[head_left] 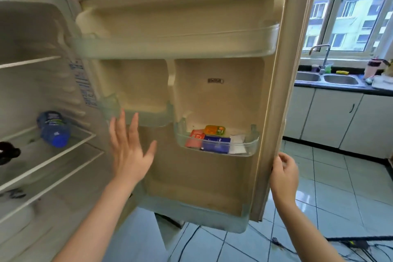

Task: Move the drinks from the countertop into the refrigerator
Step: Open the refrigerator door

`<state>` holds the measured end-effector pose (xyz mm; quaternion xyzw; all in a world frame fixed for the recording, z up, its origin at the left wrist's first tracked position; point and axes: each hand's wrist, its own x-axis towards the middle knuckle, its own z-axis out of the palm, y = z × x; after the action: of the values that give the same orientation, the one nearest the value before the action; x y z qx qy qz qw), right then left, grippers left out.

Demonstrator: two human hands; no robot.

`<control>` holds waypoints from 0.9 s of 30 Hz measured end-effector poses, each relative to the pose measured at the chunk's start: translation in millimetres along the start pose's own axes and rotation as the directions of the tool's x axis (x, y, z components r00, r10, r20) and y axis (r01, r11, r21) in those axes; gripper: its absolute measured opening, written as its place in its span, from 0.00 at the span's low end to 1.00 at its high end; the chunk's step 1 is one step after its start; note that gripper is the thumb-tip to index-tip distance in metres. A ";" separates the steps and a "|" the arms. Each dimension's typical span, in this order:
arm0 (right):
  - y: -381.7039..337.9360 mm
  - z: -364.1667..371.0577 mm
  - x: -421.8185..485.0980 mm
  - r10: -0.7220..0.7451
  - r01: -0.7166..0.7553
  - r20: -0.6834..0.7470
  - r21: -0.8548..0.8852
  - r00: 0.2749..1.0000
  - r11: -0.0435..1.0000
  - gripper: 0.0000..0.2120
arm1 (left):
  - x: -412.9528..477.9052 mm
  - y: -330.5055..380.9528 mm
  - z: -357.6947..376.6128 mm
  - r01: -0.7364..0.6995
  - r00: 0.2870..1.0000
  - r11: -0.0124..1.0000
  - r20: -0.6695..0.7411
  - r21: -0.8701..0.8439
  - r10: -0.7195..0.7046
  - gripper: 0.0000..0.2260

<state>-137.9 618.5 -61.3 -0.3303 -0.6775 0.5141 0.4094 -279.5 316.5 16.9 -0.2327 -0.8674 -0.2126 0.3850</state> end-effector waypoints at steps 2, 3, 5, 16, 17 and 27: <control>-16.0 5.4 10.5 -0.176 0.179 -0.103 0.021 0.979 0.984 0.11 | 9.7 -1.3 15.6 -0.037 0.996 0.998 -0.078 0.045 0.040 0.29; -26.8 8.9 14.5 -0.307 0.311 -0.126 0.013 0.943 0.950 0.12 | 13.5 -1.6 22.3 -0.057 0.991 0.996 -0.114 0.068 0.064 0.28; -45.7 20.5 19.8 -0.553 0.550 -0.080 -0.056 0.829 0.833 0.13 | 20.1 -1.1 31.9 -0.064 0.983 0.994 -0.163 0.091 0.079 0.27; -69.1 100.4 54.1 -0.677 0.674 0.198 -0.473 0.709 0.567 0.22 | 52.2 -25.9 36.1 0.023 0.995 0.991 -0.100 0.132 -0.009 0.28; -71.3 107.4 55.7 -0.698 0.709 0.235 -0.466 0.677 0.530 0.21 | 53.5 -24.9 39.1 0.022 0.995 0.992 -0.097 0.128 -0.009 0.29; -79.0 180.9 80.6 -0.596 0.753 0.462 -0.445 0.656 0.484 0.28 | 68.5 -38.3 40.1 -0.035 0.997 0.993 0.077 0.110 0.026 0.27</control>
<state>-337.8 591.4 7.8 -0.0804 -0.9225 0.1016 0.3637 -364.8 324.2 37.5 -0.2321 -0.8882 -0.1492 0.3675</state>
